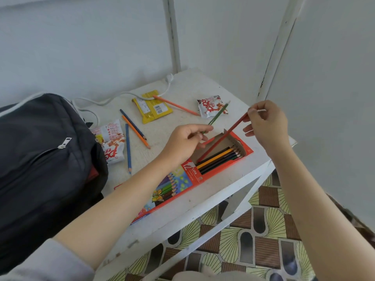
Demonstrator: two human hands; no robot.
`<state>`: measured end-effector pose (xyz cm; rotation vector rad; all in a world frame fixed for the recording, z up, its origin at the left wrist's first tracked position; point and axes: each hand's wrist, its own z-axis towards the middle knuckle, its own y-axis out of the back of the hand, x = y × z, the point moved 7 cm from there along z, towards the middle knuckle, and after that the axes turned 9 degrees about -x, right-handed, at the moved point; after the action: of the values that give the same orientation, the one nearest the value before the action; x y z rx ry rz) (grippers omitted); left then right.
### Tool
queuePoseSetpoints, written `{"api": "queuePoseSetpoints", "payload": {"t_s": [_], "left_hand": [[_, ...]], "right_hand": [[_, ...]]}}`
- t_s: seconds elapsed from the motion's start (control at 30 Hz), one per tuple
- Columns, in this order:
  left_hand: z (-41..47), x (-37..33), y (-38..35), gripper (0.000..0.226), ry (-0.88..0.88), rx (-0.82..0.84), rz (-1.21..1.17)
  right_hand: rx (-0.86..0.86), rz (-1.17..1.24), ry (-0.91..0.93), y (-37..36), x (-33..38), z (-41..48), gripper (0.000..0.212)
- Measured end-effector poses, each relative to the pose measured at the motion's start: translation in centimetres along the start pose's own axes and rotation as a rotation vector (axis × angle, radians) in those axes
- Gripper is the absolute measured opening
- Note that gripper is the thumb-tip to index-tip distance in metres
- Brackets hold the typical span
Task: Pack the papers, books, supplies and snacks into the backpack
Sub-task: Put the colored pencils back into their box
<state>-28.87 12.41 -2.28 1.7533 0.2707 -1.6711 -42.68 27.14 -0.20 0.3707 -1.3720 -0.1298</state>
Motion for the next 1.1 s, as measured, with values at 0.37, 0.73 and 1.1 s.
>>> {"api": "queuePoseSetpoints", "payload": {"t_s": [0.37, 0.73, 1.1], "left_hand": [[0.6, 0.3, -0.5, 0.034, 0.057, -0.205, -0.253], [0.0, 0.4, -1.7, 0.035, -0.211, -0.08, 0.235], [-2.5, 0.0, -1.7, 0.019, -0.605, -0.132, 0.719]], "right_hand": [[0.145, -0.336, 0.281, -1.7, -0.5, -2.4, 0.048], [0.192, -0.521, 0.39, -1.1, -2.8, -2.1, 0.045], [0.016, -0.507, 0.367, 0.0, -4.8, -2.2, 0.04]]}}
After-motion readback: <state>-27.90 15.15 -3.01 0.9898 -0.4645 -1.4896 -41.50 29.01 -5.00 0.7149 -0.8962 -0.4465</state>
